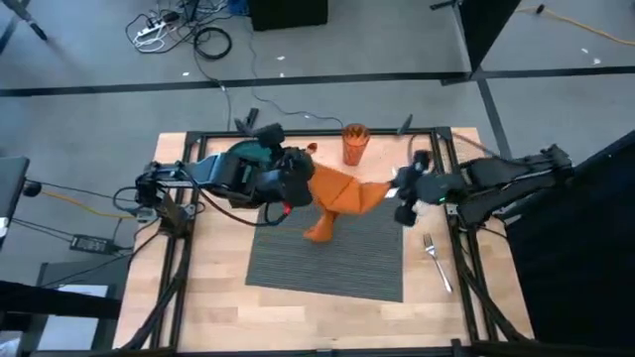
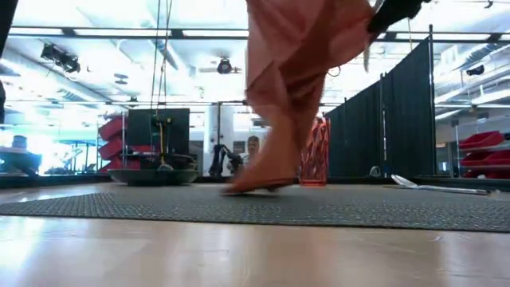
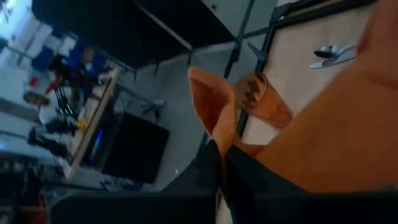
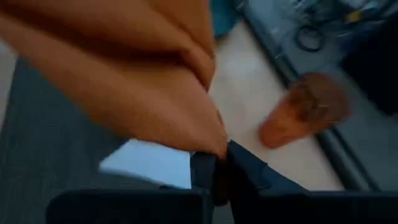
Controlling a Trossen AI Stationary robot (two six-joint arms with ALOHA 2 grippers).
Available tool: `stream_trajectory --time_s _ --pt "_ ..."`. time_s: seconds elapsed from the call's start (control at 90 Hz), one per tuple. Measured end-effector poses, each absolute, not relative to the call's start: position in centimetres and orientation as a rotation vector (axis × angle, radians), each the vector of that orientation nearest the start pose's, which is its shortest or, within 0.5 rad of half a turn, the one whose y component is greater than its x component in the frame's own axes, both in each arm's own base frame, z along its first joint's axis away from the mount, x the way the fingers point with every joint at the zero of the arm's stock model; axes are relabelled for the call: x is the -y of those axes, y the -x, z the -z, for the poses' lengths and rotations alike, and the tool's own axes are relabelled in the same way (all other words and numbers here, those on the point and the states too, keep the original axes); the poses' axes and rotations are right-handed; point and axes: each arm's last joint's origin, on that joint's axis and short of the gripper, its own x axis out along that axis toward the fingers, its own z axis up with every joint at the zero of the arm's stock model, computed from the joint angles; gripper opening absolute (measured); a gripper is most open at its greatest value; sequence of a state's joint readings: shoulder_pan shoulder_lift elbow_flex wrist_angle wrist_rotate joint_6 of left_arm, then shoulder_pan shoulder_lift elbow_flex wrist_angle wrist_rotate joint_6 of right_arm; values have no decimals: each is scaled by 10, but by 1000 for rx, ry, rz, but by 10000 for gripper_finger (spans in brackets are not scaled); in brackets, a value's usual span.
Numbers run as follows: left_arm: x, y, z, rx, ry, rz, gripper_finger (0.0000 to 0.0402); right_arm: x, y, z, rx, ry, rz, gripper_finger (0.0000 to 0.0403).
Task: Set table place
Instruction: Fold the orange table napkin
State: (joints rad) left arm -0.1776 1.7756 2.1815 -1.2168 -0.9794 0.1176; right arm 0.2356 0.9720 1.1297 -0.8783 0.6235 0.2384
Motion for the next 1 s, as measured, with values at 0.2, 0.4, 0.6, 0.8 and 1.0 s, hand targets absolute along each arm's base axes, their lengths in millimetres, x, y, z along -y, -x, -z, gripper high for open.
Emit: stream_trajectory --time_s 0.2,0.4,0.6,0.8,1.0 --pt "29 -337 -458 -722 -611 -717 0 -15 -139 -390 -369 51 441 0" --pt "27 -326 -447 -806 -523 -737 0 -9 -115 -400 -290 43 429 0" --pt "26 -313 -431 -866 -358 -858 0 -9 -115 -390 -387 59 448 0" --pt "26 -309 -431 -811 -320 -942 0 -11 -127 -392 -368 114 490 0" --pt "26 -313 -456 -704 -374 -926 0 -11 -128 -417 -271 156 484 0"
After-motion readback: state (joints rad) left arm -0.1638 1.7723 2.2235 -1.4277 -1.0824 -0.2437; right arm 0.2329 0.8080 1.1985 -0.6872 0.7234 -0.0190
